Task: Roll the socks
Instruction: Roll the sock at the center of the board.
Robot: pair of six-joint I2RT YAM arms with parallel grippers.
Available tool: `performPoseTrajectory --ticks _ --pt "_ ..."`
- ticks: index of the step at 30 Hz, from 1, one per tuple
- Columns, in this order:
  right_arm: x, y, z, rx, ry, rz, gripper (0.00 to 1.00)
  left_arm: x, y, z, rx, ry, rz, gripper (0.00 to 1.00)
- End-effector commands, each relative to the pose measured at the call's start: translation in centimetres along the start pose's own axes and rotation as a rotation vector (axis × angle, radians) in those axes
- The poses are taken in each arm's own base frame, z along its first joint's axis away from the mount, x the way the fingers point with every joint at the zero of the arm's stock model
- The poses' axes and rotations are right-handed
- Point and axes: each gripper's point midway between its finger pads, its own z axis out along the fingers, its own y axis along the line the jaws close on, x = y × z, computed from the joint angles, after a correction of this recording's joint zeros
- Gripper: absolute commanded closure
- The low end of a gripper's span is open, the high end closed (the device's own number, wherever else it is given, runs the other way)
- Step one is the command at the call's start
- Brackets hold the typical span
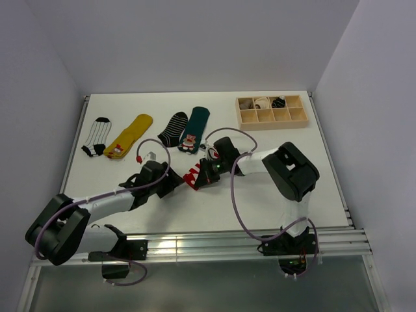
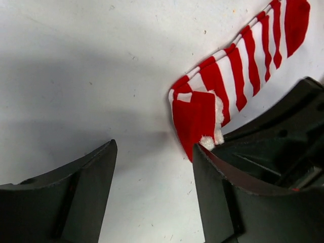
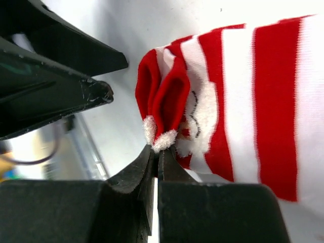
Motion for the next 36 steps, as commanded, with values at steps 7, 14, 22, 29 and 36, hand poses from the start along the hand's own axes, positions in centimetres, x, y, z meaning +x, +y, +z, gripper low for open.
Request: performPoseTrajectory --ticks 7,14,22,29,36 --pt "-0.1 2.1 -0.4 -0.281 0.045 0.174 1.0 1.6 1.1 0.6 0.014 0.044 -0.01 0.36" --pt "0.1 0.9 0.1 -0.268 0.062 0.218 1.0 2.6 2.4 2.2 -0.04 0.086 -0.013 0.48" --pt "0.6 -0.3 0.4 -0.225 0.079 0.231 1.0 3.6 4.0 3.5 -0.121 0.125 -0.026 0.59" --pt "-0.5 0.0 -0.6 -0.136 0.03 0.146 0.91 3.9 4.6 3.8 -0.179 0.153 -0.027 0.93" --pt "-2.0 1.1 -2.7 0.057 -0.079 -0.048 0.59 3.1 4.2 2.9 -0.245 0.147 -0.011 0.99"
